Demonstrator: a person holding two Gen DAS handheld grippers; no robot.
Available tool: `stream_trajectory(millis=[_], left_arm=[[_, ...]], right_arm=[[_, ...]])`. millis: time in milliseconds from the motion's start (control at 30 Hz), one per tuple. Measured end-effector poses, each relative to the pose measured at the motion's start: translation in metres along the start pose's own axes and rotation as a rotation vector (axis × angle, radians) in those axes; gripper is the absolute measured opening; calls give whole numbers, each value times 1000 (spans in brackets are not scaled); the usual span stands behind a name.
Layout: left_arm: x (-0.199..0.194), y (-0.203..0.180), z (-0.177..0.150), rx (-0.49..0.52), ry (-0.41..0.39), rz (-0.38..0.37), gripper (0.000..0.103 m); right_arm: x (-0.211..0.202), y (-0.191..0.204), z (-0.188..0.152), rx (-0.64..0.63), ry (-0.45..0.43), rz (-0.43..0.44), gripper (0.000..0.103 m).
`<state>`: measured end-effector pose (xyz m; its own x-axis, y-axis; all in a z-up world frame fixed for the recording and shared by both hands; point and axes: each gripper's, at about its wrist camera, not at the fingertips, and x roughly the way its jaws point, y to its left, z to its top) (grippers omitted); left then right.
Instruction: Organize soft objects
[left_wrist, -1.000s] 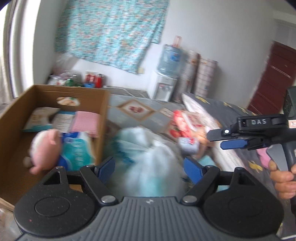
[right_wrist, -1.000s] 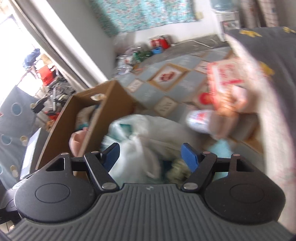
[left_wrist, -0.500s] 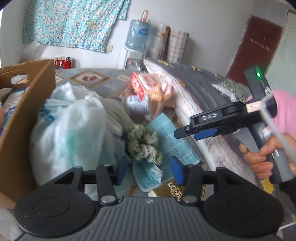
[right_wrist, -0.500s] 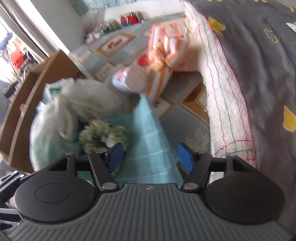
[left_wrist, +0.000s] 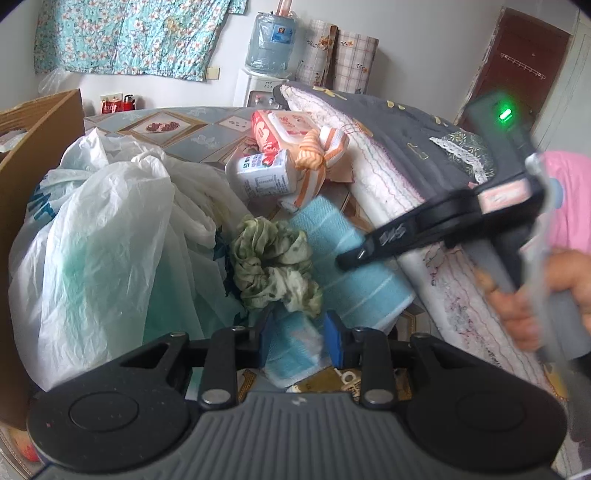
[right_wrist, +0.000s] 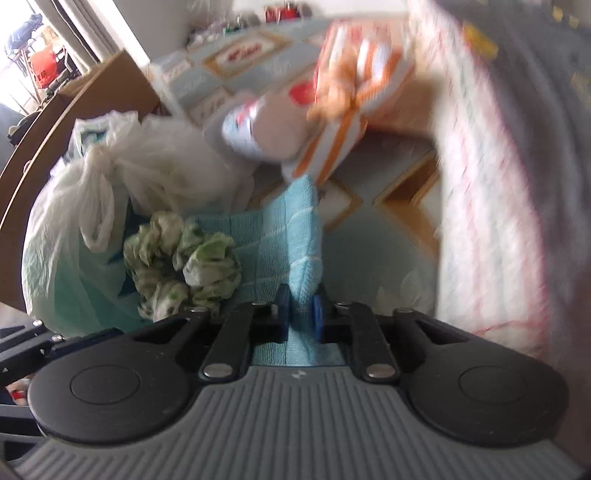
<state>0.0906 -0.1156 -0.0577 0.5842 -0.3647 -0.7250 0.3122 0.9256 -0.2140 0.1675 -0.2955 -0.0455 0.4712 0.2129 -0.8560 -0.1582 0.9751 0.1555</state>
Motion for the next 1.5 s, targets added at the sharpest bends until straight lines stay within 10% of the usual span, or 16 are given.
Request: stream_trajectory(millis=[400, 900, 1100, 1500], left_arm=[[-5, 7, 5, -23, -24, -18, 44], [-71, 30, -9, -46, -68, -9, 49], [-69, 30, -19, -57, -49, 9, 49], [-6, 14, -40, -70, 85, -5, 45]], right_arm=[[-83, 22, 23, -133, -272, -178, 8], [-139, 1, -10, 172, -182, 352, 8], [-81, -7, -49, 236, -19, 235, 8], [-79, 39, -50, 37, -57, 127, 9]])
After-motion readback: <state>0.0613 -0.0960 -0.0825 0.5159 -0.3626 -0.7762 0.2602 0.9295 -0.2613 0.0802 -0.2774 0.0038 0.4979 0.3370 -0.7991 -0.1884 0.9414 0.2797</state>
